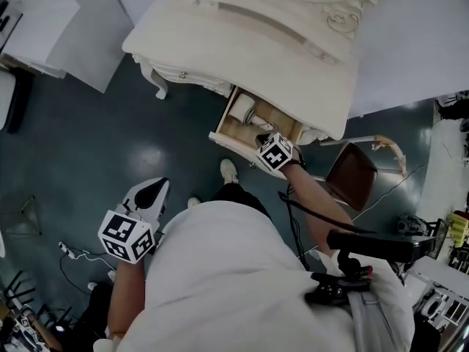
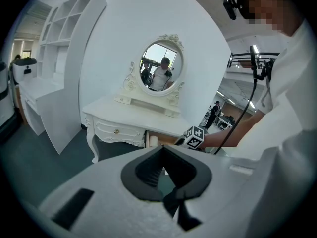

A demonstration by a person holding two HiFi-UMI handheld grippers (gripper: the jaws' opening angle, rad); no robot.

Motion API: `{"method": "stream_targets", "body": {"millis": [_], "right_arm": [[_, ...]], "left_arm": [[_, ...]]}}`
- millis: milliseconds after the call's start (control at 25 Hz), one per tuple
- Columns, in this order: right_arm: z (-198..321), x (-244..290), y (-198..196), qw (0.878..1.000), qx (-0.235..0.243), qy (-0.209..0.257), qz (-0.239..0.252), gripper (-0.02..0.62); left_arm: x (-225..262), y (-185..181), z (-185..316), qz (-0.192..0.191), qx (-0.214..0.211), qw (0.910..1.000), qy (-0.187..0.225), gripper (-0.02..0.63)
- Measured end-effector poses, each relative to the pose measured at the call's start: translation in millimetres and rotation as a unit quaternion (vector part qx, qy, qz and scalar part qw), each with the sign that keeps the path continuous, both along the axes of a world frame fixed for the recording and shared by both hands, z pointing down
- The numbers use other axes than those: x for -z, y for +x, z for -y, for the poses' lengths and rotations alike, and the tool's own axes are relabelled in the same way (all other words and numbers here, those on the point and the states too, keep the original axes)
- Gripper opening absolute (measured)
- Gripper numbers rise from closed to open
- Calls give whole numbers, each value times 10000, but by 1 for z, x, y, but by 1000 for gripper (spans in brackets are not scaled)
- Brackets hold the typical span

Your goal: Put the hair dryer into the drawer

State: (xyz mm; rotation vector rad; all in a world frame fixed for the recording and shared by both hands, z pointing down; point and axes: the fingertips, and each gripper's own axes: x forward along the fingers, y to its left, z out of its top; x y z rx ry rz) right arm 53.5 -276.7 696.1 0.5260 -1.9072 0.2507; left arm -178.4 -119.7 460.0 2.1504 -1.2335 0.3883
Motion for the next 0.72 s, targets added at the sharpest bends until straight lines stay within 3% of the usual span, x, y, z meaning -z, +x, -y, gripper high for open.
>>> {"method": "stream_targets", "body": {"millis": [480,720], "right_arm": [[-79,37,-21,9980,-458,-89,428,0],[-132,57,-43,9968,-454,-101,648,0]], "left_arm": [[-4,-17,-48,-93,-285,9995,87,3],[-9,-24,-80,-118,-453,9989,75,3]]}}
